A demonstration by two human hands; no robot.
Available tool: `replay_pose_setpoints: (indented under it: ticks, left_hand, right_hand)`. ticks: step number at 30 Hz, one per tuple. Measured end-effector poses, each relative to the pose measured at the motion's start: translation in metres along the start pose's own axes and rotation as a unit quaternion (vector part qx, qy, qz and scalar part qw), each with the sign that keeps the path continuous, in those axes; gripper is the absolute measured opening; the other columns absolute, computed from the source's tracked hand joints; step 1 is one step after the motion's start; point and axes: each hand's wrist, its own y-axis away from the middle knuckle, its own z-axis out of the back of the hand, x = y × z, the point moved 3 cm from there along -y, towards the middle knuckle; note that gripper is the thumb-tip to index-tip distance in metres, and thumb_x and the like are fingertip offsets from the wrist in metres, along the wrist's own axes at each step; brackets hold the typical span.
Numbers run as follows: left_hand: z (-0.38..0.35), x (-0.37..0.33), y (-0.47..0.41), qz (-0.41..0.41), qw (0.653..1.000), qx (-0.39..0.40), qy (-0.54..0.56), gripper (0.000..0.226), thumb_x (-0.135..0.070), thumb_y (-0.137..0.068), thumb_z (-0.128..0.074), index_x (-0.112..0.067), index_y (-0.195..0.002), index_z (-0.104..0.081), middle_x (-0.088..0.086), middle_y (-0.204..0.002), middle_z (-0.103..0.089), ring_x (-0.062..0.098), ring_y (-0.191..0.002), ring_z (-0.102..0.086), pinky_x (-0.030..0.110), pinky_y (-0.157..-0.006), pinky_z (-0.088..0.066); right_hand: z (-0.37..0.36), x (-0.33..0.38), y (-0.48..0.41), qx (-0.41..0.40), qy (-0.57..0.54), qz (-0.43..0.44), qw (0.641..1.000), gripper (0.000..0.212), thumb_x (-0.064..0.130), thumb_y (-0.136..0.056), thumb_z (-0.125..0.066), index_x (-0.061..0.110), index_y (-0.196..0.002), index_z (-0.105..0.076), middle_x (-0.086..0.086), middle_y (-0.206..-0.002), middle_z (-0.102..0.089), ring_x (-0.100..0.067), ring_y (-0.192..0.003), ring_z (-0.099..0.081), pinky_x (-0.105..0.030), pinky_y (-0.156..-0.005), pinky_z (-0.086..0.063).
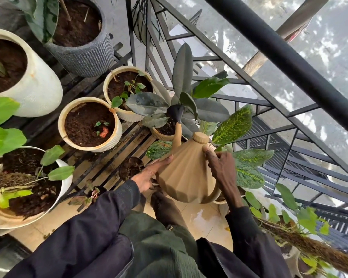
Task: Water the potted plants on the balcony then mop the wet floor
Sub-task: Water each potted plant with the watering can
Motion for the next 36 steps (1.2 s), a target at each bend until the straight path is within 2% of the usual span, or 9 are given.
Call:
replay_pose_setpoints:
  ticks: [2,5,10,14,19,21,30,34,36]
  left_hand:
    - [0.001,0.002,-0.001,0.002,1.0,-0.007,0.008,0.109,-0.065,-0.058,-0.087,-0.029,-0.15,-0.041,0.007,-0.132,-0.061,0.028,-0.117,-0.056,0.055,-0.102,-0.046]
    - [0.002,0.001,0.003,-0.004,1.0,-0.015,0.013,0.11,-0.058,-0.06,-0.087,-0.029,-0.152,-0.034,0.011,-0.14,-0.054,0.031,-0.12,-0.051,0.056,-0.102,-0.044]
    - [0.001,0.004,0.006,-0.02,1.0,-0.007,0.011,0.123,-0.06,-0.043,-0.094,-0.033,-0.149,-0.038,0.01,-0.136,-0.058,0.032,-0.124,-0.053,0.061,-0.105,-0.043]
    - [0.0,0.007,0.01,-0.037,0.999,-0.006,0.004,0.113,-0.059,-0.048,-0.095,-0.036,-0.146,-0.043,0.006,-0.132,-0.063,0.028,-0.12,-0.058,0.057,-0.104,-0.045]
    - [0.001,0.011,0.012,-0.056,0.998,-0.011,0.016,0.114,-0.057,-0.045,-0.097,-0.035,-0.144,-0.046,0.001,-0.129,-0.066,0.024,-0.117,-0.062,0.054,-0.101,-0.049]
    - [0.001,0.01,0.014,-0.061,0.998,-0.011,0.014,0.113,-0.056,-0.045,-0.097,-0.035,-0.143,-0.046,0.001,-0.131,-0.065,0.023,-0.117,-0.061,0.054,-0.102,-0.049]
    - [0.008,0.01,0.016,-0.089,0.996,-0.022,0.004,0.115,-0.06,-0.038,-0.098,-0.038,-0.139,-0.049,0.003,-0.13,-0.064,0.026,-0.12,-0.06,0.058,-0.107,-0.043]
    - [0.011,0.002,0.026,-0.121,0.992,-0.017,0.002,0.11,-0.055,-0.04,-0.096,-0.034,-0.138,-0.05,0.002,-0.125,-0.067,0.023,-0.116,-0.063,0.05,-0.105,-0.048]
    - [0.014,-0.001,0.029,-0.132,0.991,-0.015,0.005,0.114,-0.054,-0.039,-0.098,-0.03,-0.14,-0.05,0.003,-0.124,-0.068,0.022,-0.114,-0.065,0.048,-0.103,-0.051]
  right_hand:
    - [0.0,-0.002,0.005,-0.005,-0.01,0.007,1.0,0.095,0.082,-0.081,-0.053,-0.011,-0.075,-0.069,-0.031,-0.062,-0.062,-0.02,-0.047,-0.046,-0.039,-0.045,-0.043]
    - [-0.001,-0.006,0.015,-0.024,-0.03,0.009,0.999,0.095,0.082,-0.081,-0.054,-0.012,-0.071,-0.067,-0.033,-0.063,-0.061,-0.019,-0.047,-0.044,-0.034,-0.048,-0.039]
    - [0.002,-0.006,0.03,-0.049,-0.045,0.01,0.998,0.095,0.08,-0.077,-0.05,-0.014,-0.07,-0.067,-0.026,-0.055,-0.056,-0.016,-0.048,-0.04,-0.025,-0.044,-0.033]
    - [0.003,-0.01,0.04,-0.068,-0.059,0.034,0.995,0.092,0.077,-0.08,-0.05,-0.012,-0.065,-0.065,-0.028,-0.054,-0.055,-0.015,-0.047,-0.038,-0.025,-0.049,-0.032]
    - [0.005,-0.015,0.049,-0.09,-0.075,0.038,0.992,0.089,0.075,-0.083,-0.053,-0.011,-0.06,-0.061,-0.006,-0.046,-0.045,-0.015,-0.043,-0.032,-0.017,-0.044,-0.028]
    - [0.005,-0.015,0.052,-0.095,-0.075,0.041,0.992,0.087,0.073,-0.084,-0.054,-0.01,-0.058,-0.059,0.0,-0.047,-0.042,-0.015,-0.043,-0.03,-0.023,-0.046,-0.03]
    - [0.008,-0.006,0.062,-0.113,-0.095,0.036,0.988,0.078,0.073,-0.081,-0.057,-0.001,-0.057,-0.066,0.004,-0.043,-0.044,-0.008,-0.04,-0.03,-0.016,-0.041,-0.026]
    - [0.006,-0.005,0.066,-0.117,-0.097,0.035,0.988,0.078,0.071,-0.084,-0.059,-0.003,-0.062,-0.068,-0.021,-0.052,-0.057,-0.015,-0.046,-0.039,-0.028,-0.051,-0.035]
    - [0.005,-0.002,0.07,-0.119,-0.1,0.037,0.987,0.077,0.07,-0.086,-0.059,-0.003,-0.063,-0.068,-0.024,-0.058,-0.06,-0.017,-0.049,-0.043,-0.031,-0.054,-0.038]
